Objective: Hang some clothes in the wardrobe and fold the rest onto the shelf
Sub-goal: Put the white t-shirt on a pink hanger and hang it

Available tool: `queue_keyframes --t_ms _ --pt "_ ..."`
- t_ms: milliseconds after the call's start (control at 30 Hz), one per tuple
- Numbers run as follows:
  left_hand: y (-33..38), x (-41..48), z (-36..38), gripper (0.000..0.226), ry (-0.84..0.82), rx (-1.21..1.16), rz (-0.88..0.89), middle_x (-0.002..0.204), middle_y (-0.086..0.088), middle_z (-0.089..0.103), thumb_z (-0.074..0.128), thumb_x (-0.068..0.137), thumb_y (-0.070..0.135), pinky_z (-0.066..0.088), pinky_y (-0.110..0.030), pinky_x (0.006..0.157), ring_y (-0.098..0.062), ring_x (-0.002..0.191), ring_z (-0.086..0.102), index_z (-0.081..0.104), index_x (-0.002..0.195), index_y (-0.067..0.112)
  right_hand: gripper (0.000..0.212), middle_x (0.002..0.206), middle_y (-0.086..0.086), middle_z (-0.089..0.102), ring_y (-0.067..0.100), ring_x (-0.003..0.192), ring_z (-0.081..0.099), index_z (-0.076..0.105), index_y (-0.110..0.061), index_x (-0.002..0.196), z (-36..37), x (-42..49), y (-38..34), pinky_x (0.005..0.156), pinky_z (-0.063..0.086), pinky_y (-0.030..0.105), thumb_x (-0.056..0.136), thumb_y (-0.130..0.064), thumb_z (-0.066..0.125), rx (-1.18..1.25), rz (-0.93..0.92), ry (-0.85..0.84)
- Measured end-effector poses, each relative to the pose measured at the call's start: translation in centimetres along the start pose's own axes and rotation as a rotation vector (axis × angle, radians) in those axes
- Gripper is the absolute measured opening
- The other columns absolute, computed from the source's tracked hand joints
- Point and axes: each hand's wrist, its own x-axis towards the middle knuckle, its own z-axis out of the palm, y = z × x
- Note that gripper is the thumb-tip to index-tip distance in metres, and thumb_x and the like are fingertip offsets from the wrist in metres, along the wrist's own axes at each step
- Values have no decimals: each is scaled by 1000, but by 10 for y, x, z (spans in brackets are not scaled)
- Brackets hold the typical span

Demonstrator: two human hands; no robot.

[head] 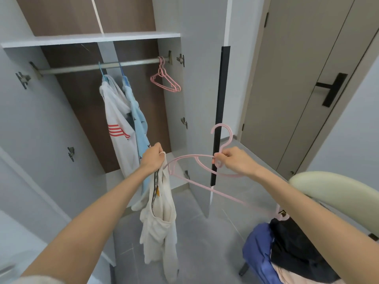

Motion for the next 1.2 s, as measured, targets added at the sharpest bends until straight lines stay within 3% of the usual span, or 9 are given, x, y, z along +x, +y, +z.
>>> queue_keyframes --t_ms 233,433,567,700,767,867,1000,1100,1200 --pt "26 7 -14 12 64 33 191 83 -6 58 42 95 14 49 -39 67 -24 75 56 46 84 12 34 80 -3 68 13 60 48 70 -21 70 9 2 -4 59 39 20 96 -26 47 100 3 108" --pt "9 26 -44 12 179 17 79 84 -8 59 48 95 14 51 -40 70 -23 77 57 49 84 12 35 79 -7 67 2 41 41 73 -19 76 -6 7 -17 49 33 14 97 -28 46 218 7 139" --pt "0 29 -44 13 180 10 5 81 -7 58 50 93 12 51 -39 73 -25 81 57 47 80 12 36 77 -8 67 11 45 34 74 -18 77 -4 6 -19 41 31 10 98 -29 46 213 -10 140" --pt "14 26 -34 9 130 -46 27 79 -3 58 54 90 14 51 -39 73 -23 80 58 54 82 11 35 72 -12 67 23 68 56 74 -9 80 10 6 -22 61 43 21 96 -25 48 159 -23 175" --pt "26 24 -31 13 91 -88 71 76 1 57 55 90 16 46 -34 69 -21 79 57 53 77 14 32 77 -4 70 24 76 62 74 -11 83 18 7 -23 69 47 27 95 -25 48 102 -16 207" --pt "49 20 -32 21 14 -186 148 73 7 55 60 86 18 41 -31 69 -19 78 55 50 68 21 29 84 10 72 30 74 64 71 -14 87 31 9 -24 68 51 33 97 -26 47 32 -25 249" --pt "87 10 -40 7 -87 -407 156 77 0 59 62 83 16 45 -30 62 -18 73 55 59 78 12 34 77 13 70 32 67 61 69 -7 80 38 15 -23 62 48 37 98 -28 48 40 -35 314" --pt "112 -3 -60 4 -271 -566 160 80 -1 61 59 89 15 50 -23 56 -12 68 60 60 85 15 39 63 7 61 23 60 55 68 -4 75 35 15 -25 60 41 33 97 -30 49 189 -56 386" --pt "118 -7 -86 18 -342 -491 353 96 0 64 56 94 26 53 -20 57 -8 78 62 69 102 14 38 65 6 62 16 64 53 71 -7 73 26 13 -29 63 38 31 97 -30 52 401 -82 459"
